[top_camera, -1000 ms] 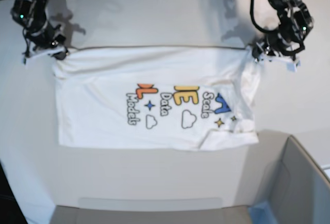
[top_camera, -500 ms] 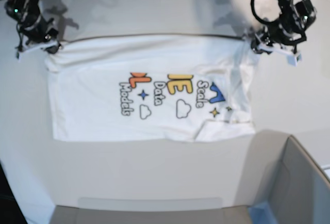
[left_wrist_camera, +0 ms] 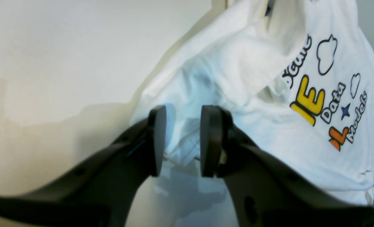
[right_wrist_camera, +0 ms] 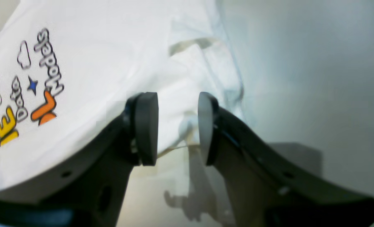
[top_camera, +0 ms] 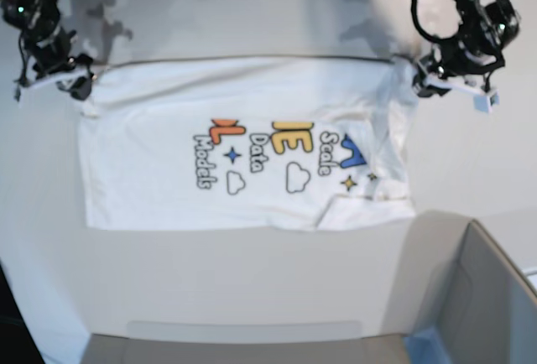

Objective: Layout the t-shirt on the table in an organized manner, then fold the t-shirt properly
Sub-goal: 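Release the fold line and move both grippers onto the printed shirt body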

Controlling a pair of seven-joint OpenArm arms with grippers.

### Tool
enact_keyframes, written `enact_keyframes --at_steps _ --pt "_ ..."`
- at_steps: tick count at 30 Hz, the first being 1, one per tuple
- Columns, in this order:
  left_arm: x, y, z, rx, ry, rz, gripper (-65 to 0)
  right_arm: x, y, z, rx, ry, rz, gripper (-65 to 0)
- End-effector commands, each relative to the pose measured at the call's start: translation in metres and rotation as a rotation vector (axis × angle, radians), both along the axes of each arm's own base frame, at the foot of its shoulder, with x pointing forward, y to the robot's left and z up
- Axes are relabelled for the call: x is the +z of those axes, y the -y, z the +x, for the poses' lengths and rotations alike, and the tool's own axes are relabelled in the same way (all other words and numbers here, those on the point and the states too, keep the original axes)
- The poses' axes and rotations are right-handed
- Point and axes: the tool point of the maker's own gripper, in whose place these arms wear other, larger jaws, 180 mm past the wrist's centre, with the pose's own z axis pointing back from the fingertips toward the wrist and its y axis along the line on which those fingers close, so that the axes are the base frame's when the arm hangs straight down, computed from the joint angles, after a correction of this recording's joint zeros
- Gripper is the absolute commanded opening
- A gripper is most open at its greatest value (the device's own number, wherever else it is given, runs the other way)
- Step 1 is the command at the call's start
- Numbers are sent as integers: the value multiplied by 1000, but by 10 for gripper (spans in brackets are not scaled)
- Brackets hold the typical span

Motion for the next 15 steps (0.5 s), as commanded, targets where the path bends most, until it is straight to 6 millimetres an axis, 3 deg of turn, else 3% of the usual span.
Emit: enact_keyframes --at_steps 1,2,6,8,12,15 --pt "6 -6 -1 16 6 2 -449 14 5 6 -9 53 -18 -433" --pt "11 -11 0 33 23 10 -449 21 6 10 -13 75 -26 -433" --pt "41 -10 37 26 148 20 -448 39 5 29 1 139 -35 -433" --pt "57 8 65 -34 214 7 -447 48 -2 45 35 174 -38 -433" --pt "86 49 113 -178 309 -7 -446 53 -40 68 180 190 -33 -433" --pt "86 66 139 -230 308 -23 -446 56 -68 82 275 202 -33 -433"
